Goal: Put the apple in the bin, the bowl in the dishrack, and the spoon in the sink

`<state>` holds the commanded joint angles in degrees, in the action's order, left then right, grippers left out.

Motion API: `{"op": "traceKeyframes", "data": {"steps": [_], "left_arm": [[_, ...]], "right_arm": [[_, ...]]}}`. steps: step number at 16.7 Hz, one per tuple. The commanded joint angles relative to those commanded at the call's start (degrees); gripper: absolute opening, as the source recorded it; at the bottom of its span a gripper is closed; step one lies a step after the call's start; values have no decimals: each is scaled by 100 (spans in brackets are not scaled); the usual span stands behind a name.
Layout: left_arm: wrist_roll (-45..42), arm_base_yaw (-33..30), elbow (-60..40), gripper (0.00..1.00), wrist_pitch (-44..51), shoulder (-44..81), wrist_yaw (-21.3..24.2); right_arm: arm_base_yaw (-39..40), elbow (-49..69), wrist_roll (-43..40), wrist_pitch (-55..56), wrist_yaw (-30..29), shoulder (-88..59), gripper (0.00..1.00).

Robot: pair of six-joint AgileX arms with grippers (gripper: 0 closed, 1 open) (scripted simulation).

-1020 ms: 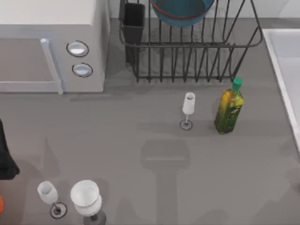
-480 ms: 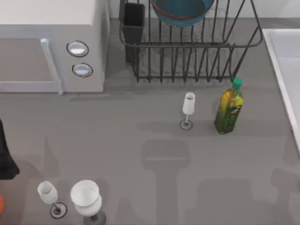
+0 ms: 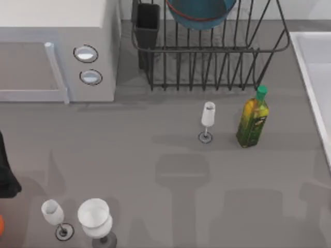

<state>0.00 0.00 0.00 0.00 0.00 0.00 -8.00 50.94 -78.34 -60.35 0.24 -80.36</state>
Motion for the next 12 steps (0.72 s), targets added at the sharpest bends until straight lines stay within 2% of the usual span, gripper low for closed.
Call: {"op": "traceKeyframes", "data": {"steps": [7, 12], "left_arm": [[0, 0, 0, 100, 0, 0, 0], [0, 0, 0, 100, 0, 0, 0]], "right_arm": [[-55, 244, -3, 676, 5, -915, 100], [-70, -582, -16, 1887, 7, -1344, 100]]}}
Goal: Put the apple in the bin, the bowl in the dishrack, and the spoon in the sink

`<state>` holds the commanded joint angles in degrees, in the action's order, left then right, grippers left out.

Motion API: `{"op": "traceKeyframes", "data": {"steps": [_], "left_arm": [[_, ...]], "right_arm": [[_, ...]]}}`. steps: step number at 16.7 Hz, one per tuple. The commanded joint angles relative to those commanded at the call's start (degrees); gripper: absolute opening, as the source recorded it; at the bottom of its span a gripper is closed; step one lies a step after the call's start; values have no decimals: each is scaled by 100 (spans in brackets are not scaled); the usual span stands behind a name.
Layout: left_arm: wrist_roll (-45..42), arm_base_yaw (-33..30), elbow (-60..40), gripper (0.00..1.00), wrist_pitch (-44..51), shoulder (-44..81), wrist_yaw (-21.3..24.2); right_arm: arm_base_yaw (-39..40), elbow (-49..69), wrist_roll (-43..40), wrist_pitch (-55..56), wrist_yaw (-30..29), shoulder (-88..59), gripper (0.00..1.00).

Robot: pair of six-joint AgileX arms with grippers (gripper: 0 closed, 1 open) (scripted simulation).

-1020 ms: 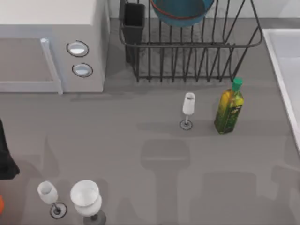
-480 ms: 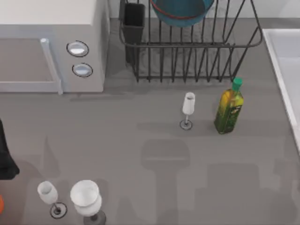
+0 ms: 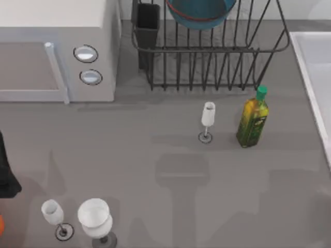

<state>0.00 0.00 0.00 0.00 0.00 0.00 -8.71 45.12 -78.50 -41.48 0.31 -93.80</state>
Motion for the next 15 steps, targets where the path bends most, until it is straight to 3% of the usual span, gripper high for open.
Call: {"op": "traceKeyframes", "data": {"steps": [4, 9, 15], "left_arm": [[0, 0, 0, 100, 0, 0, 0], [0, 0, 0, 100, 0, 0, 0], [0, 0, 0, 100, 0, 0, 0]], "right_arm": [[69, -775, 54, 735, 2, 56, 100], [79, -840, 63, 798, -2, 63, 100], [79, -840, 63, 798, -2, 63, 55]]}}
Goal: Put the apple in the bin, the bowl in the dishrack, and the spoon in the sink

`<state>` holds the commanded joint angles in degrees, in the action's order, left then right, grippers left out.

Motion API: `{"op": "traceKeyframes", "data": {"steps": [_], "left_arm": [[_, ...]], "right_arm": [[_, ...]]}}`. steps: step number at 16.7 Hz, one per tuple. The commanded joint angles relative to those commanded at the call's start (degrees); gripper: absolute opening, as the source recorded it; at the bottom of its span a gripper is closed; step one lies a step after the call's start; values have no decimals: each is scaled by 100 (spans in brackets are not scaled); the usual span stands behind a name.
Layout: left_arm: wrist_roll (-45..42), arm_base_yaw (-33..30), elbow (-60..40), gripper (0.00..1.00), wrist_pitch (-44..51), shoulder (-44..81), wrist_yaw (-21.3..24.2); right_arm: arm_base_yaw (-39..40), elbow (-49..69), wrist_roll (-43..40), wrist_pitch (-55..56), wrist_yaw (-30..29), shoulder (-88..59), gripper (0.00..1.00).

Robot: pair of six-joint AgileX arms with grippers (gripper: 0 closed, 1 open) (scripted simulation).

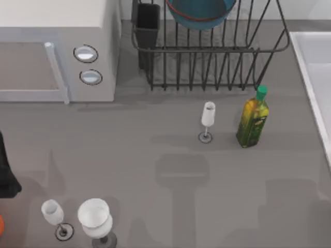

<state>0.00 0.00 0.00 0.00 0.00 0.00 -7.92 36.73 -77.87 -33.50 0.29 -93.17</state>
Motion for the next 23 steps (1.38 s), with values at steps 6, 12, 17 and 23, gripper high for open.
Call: {"op": "traceKeyframes", "data": {"steps": [6, 12, 17, 23], "left_arm": [[0, 0, 0, 100, 0, 0, 0], [0, 0, 0, 100, 0, 0, 0], [0, 0, 0, 100, 0, 0, 0], [0, 0, 0, 100, 0, 0, 0]], "right_arm": [[0, 0, 0, 0, 0, 0, 10], [0, 0, 0, 0, 0, 0, 0], [24, 261, 167, -482, -19, 400, 0], [10, 1016, 114, -1692, -18, 807, 0]]}}
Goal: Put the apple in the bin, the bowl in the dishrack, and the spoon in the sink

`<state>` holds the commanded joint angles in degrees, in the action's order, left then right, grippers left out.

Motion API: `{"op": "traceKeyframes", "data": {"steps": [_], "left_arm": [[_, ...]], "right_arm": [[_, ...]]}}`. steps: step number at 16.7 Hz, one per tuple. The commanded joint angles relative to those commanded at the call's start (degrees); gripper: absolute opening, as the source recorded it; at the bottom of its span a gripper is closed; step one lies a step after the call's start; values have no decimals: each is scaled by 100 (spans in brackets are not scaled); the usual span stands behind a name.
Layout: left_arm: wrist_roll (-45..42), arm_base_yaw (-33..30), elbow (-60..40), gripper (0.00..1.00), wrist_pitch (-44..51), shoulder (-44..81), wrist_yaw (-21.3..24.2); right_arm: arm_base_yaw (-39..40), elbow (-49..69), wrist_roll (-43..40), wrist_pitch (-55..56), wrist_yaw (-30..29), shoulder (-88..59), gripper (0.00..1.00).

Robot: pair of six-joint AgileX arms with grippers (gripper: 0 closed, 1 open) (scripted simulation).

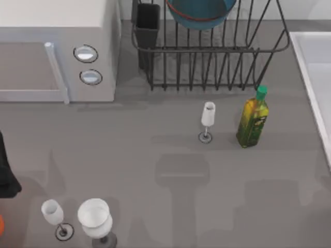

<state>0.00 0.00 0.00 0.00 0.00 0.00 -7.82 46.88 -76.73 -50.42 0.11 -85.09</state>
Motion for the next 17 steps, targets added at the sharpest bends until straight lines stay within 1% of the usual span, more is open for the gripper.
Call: {"op": "traceKeyframes", "data": {"steps": [3, 5, 11, 14, 17], "left_arm": [[0, 0, 0, 100, 0, 0, 0], [0, 0, 0, 100, 0, 0, 0], [0, 0, 0, 100, 0, 0, 0], [0, 0, 0, 100, 0, 0, 0], [0, 0, 0, 100, 0, 0, 0]], "right_arm": [[-10, 496, -2, -869, -2, 324, 0], [-12, 746, 8, -1243, -2, 499, 0], [-3, 834, 21, -1361, -2, 541, 0], [-9, 1205, -15, -1514, -5, 185, 0], [-20, 2114, -73, -1837, -12, -634, 0]]}}
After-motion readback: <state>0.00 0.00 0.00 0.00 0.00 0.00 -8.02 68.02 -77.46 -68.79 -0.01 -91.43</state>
